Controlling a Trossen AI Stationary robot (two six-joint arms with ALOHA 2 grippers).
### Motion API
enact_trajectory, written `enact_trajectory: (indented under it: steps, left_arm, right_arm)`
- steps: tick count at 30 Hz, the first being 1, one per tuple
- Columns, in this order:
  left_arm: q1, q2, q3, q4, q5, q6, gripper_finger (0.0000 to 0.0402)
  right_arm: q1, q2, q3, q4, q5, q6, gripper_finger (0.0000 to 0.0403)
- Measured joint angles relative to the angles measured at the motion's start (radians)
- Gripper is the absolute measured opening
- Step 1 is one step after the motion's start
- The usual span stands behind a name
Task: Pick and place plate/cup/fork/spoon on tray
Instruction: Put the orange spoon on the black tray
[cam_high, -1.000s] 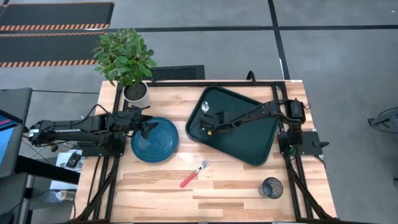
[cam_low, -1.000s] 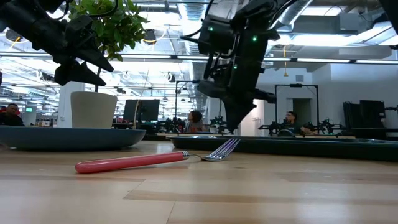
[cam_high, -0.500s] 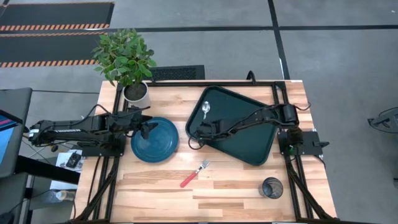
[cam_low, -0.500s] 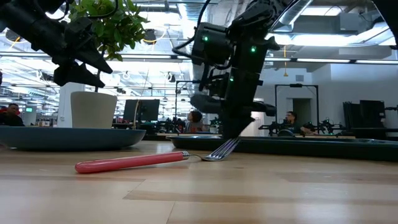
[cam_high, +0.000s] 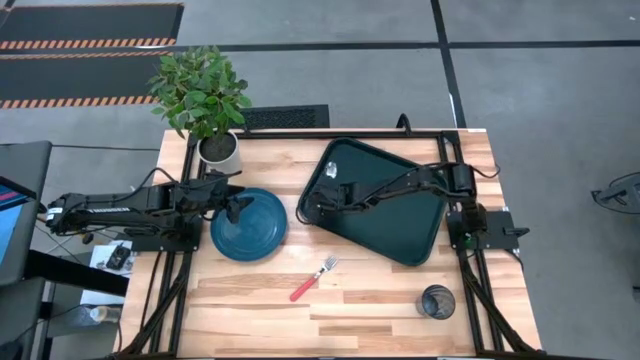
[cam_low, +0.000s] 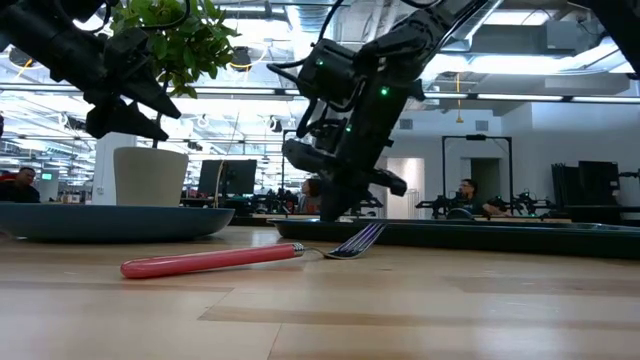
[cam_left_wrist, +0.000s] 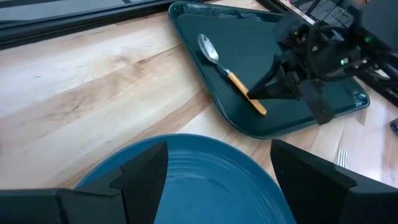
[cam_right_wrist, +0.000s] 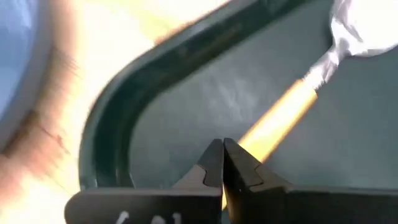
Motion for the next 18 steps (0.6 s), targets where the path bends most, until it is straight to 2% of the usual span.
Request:
enact_trajectory:
  steps: [18]
  left_arm:
    - [0.0,0.0,0.0,-0.003,-0.003,0.005,0.0269]
  right_arm:
    - [0.065,-0.023,0.0,-0.082,-0.003,0.004,0.0012]
